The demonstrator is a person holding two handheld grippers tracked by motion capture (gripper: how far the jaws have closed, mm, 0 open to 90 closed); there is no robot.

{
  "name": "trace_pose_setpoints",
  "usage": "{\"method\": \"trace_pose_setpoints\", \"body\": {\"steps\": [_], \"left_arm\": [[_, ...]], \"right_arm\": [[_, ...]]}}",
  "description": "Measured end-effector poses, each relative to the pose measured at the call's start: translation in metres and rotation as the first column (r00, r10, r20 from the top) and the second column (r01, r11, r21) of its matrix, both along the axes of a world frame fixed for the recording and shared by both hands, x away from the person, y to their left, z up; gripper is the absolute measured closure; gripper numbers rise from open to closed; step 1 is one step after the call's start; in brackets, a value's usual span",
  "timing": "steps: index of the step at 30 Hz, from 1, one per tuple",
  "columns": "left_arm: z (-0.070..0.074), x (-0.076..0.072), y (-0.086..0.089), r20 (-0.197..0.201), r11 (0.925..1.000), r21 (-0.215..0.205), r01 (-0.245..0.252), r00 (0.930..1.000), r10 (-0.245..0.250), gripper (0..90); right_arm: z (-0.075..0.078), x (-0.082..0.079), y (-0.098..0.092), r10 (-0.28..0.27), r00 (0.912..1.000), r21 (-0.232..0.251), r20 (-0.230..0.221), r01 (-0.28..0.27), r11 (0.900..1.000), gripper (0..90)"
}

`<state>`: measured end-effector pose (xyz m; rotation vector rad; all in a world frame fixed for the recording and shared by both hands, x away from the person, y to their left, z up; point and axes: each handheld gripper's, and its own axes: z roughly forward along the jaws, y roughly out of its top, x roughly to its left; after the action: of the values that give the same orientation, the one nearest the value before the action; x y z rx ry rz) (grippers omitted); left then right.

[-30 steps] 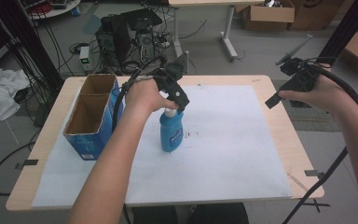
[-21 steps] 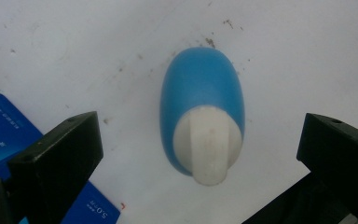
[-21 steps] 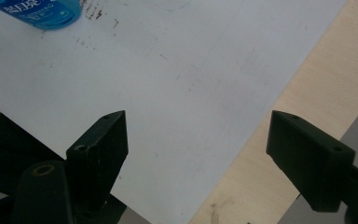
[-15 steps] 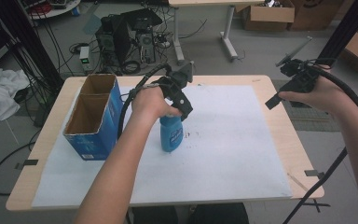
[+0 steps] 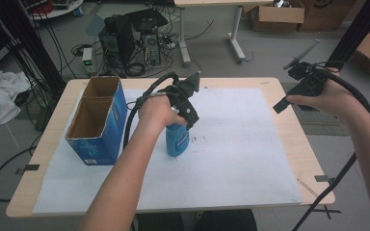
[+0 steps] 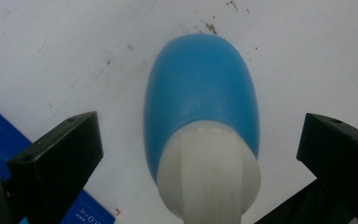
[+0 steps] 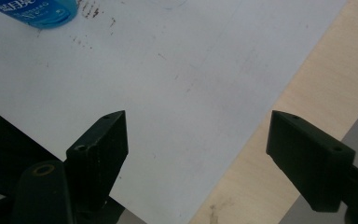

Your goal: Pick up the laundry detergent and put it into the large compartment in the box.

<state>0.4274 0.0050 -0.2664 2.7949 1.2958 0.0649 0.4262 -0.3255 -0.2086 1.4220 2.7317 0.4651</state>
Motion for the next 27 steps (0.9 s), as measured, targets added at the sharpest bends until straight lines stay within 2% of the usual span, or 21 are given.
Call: {"method": "trace_pose_setpoints", "body": {"steps": [5, 15, 27], "left_arm": [[-0.009, 0.000, -0.002, -0.004, 0.9999, 0.015, 0.005, 1.0000, -0.004, 0.6], [-0.017, -0.001, -0.004, -0.010, 0.9996, 0.028, 0.005, 0.9999, -0.005, 0.4], [-0.020, -0.001, -0.006, -0.004, 0.9991, 0.042, 0.002, 1.0000, -0.002, 3.9]], "right_arm": [[-0.001, 0.000, 0.001, 0.005, 1.0000, -0.003, 0.000, -0.005, 1.000, 21.0], [-0.003, 0.001, 0.001, 0.003, 1.0000, -0.001, -0.005, -0.003, 1.000, 21.0], [-0.005, 0.001, 0.000, 0.003, 1.0000, 0.001, -0.006, -0.003, 1.000, 21.1]]}}
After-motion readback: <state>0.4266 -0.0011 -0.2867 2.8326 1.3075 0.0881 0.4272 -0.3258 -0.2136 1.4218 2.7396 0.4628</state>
